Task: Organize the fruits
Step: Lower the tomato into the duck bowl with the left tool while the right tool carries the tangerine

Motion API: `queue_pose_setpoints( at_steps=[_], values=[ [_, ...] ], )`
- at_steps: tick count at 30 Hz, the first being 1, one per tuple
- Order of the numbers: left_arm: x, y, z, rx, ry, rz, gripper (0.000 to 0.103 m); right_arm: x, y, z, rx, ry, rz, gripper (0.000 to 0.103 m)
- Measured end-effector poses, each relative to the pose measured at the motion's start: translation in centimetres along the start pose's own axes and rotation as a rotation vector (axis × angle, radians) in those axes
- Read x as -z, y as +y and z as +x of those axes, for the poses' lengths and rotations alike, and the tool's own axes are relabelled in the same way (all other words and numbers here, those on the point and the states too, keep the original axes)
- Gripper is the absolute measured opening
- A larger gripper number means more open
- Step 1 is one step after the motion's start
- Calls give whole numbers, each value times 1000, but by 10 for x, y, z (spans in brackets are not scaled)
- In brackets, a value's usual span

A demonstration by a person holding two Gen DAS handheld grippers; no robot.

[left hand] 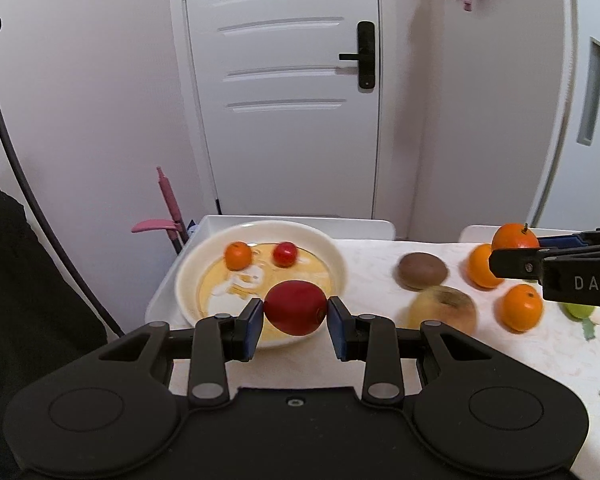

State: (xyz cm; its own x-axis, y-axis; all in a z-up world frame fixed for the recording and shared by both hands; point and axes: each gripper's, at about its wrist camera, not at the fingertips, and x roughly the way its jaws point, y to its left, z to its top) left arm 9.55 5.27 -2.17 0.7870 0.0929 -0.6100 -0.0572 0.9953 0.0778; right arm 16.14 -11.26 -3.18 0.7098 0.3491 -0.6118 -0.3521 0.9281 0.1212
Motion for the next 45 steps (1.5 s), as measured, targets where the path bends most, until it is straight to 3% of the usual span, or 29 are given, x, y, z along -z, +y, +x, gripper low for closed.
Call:
queue_pose_setpoints(
  at_steps=[10,21,33,42,45],
  values=[
    [-18,54,37,15,22,38,38,-22,48,51,14,21,21,54],
    [-24,92,94,49,56,85,38,-36,73,105,58,53,53,53],
    [-19,97,155,76,110,158,38,-36,74,142,105,91,85,53],
    [-19,96,171,92,137,178,40,-39,71,150,114,101,101,53],
    [-21,95,162,91,95,185,77,-41,70,149,108,99,94,53]
  ],
)
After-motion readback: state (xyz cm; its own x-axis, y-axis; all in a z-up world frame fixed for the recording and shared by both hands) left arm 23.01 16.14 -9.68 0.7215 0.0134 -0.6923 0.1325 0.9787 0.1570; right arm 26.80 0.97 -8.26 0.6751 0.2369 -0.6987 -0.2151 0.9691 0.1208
